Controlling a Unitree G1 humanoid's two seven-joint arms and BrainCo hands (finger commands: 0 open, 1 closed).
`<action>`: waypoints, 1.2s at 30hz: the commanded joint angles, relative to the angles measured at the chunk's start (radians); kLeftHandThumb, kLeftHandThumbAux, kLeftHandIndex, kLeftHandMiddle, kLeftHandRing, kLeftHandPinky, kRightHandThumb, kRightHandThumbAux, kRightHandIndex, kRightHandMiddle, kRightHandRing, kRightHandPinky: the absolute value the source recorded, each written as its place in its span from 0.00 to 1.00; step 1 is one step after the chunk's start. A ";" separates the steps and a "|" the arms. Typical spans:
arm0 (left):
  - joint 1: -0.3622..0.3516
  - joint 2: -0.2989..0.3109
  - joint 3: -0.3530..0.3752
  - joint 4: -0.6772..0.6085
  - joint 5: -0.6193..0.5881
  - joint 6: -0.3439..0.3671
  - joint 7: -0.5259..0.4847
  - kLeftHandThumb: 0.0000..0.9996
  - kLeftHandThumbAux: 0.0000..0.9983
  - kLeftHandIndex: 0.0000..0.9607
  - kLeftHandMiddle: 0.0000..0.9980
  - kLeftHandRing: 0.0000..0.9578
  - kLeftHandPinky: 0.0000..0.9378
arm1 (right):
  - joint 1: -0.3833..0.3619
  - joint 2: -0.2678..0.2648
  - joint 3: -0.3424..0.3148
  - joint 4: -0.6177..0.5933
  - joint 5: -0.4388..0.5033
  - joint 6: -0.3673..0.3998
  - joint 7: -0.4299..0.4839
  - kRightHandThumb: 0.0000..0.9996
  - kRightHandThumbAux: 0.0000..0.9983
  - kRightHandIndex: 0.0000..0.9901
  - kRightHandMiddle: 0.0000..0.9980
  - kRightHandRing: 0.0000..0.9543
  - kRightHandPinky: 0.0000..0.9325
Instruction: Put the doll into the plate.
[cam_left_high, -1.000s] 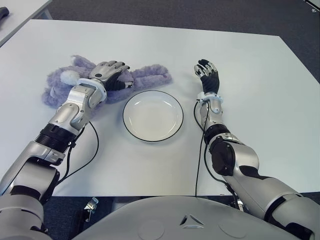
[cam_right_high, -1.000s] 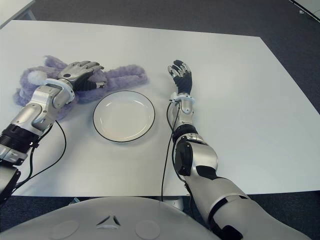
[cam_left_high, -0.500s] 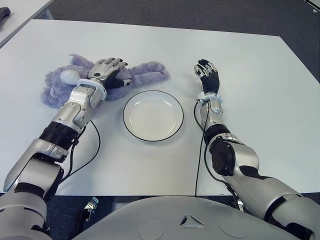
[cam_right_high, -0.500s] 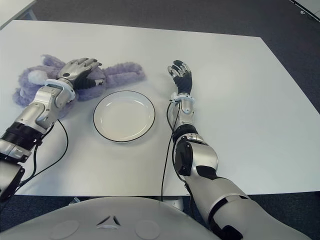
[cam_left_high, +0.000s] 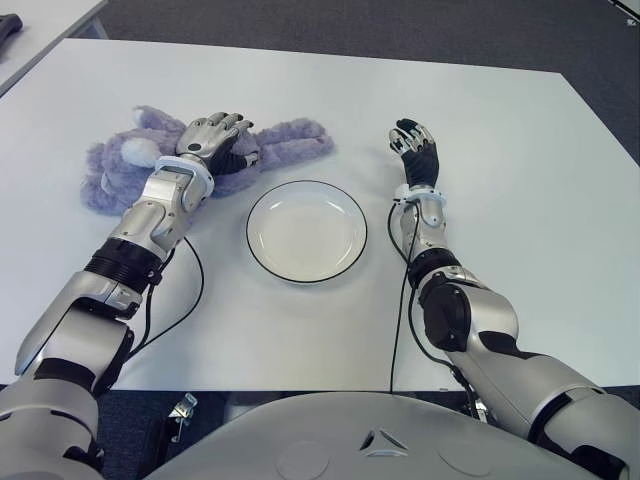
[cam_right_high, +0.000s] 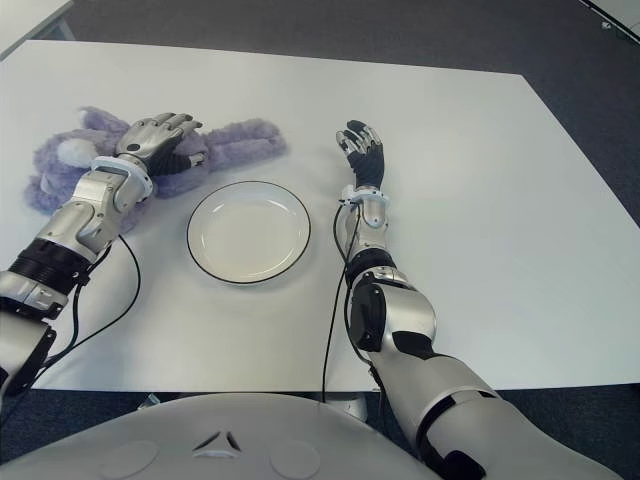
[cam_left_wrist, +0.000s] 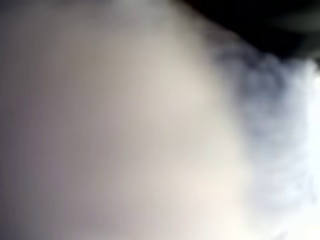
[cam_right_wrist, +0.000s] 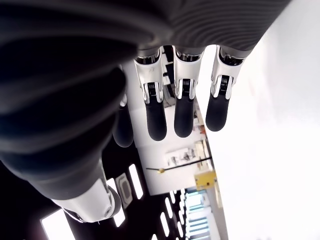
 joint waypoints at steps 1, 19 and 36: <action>0.058 -0.026 -0.039 0.081 -0.044 0.012 -0.156 0.59 0.26 0.00 0.00 0.04 0.34 | 0.252 0.036 -0.025 0.118 0.030 0.012 -0.002 0.30 0.80 0.27 0.23 0.21 0.25; 0.043 -0.033 -0.020 0.114 -0.077 -0.002 -0.134 0.70 0.30 0.32 0.32 0.31 0.32 | 0.251 0.037 -0.043 0.116 0.044 0.005 -0.002 0.34 0.81 0.28 0.25 0.23 0.27; 0.043 -0.065 0.018 0.157 -0.101 0.008 -0.037 0.73 0.67 0.46 0.66 0.68 0.74 | 0.254 0.040 -0.058 0.114 0.050 -0.011 0.007 0.34 0.82 0.29 0.26 0.25 0.28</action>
